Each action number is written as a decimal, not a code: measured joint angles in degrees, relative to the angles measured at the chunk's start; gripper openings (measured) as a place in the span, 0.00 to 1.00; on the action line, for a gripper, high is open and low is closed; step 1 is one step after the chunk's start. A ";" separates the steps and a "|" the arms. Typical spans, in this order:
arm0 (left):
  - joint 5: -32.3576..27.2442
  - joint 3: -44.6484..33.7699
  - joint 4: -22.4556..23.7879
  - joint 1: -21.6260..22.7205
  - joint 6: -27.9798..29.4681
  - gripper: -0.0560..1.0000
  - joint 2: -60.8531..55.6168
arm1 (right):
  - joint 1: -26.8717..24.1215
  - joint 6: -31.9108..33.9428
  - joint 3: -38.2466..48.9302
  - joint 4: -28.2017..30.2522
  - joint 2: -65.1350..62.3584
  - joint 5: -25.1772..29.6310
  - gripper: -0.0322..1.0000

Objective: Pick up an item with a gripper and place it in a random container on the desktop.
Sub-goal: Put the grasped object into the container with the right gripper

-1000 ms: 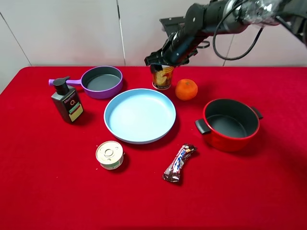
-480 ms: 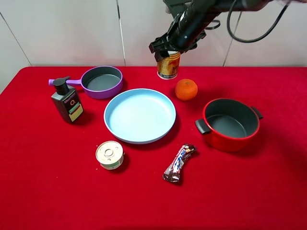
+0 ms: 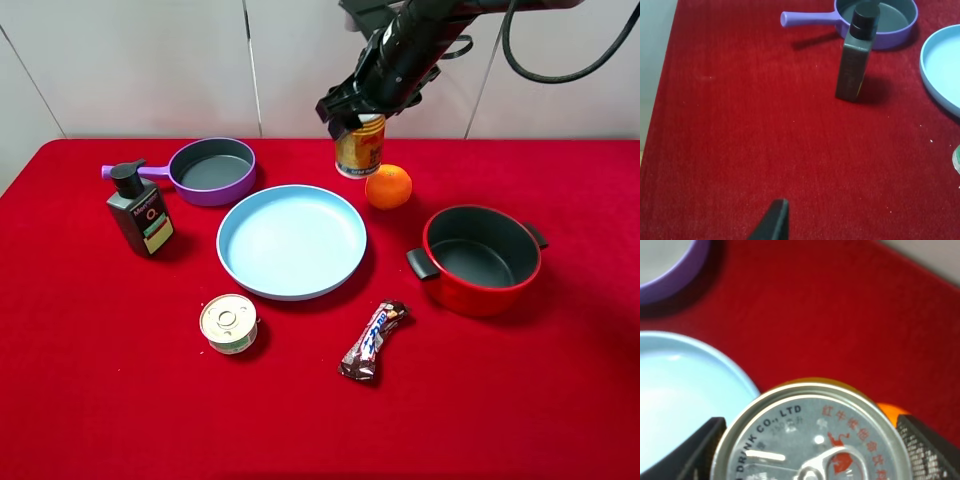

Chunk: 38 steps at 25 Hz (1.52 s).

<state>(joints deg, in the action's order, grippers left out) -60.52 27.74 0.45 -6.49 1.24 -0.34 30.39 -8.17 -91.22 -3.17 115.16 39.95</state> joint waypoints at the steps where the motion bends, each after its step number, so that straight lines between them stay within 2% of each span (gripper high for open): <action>1: 0.00 0.00 0.00 0.00 0.00 0.99 0.00 | 0.57 0.00 0.08 0.00 -0.04 0.25 0.52; 6: 0.00 0.00 0.00 0.00 0.00 0.99 0.00 | 3.56 0.00 0.14 0.91 -0.18 0.49 0.52; 12: 0.00 0.00 0.00 0.00 0.00 0.99 0.00 | 4.70 0.00 2.73 1.86 -3.62 1.19 0.51; 26: 0.00 0.00 0.00 0.00 0.00 0.99 0.00 | 5.08 4.56 23.25 4.51 -21.11 -1.16 0.51; 30: 0.00 0.00 0.00 0.00 0.00 0.99 0.00 | 4.16 5.91 28.74 4.94 -26.65 -1.36 0.51; 38: 0.00 0.00 0.00 0.00 0.00 0.99 0.00 | -0.82 7.37 38.07 5.76 -35.74 -0.86 0.51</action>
<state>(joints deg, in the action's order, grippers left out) -60.52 27.74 0.45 -6.49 1.24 -0.34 29.57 -0.80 -53.16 2.59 79.42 39.09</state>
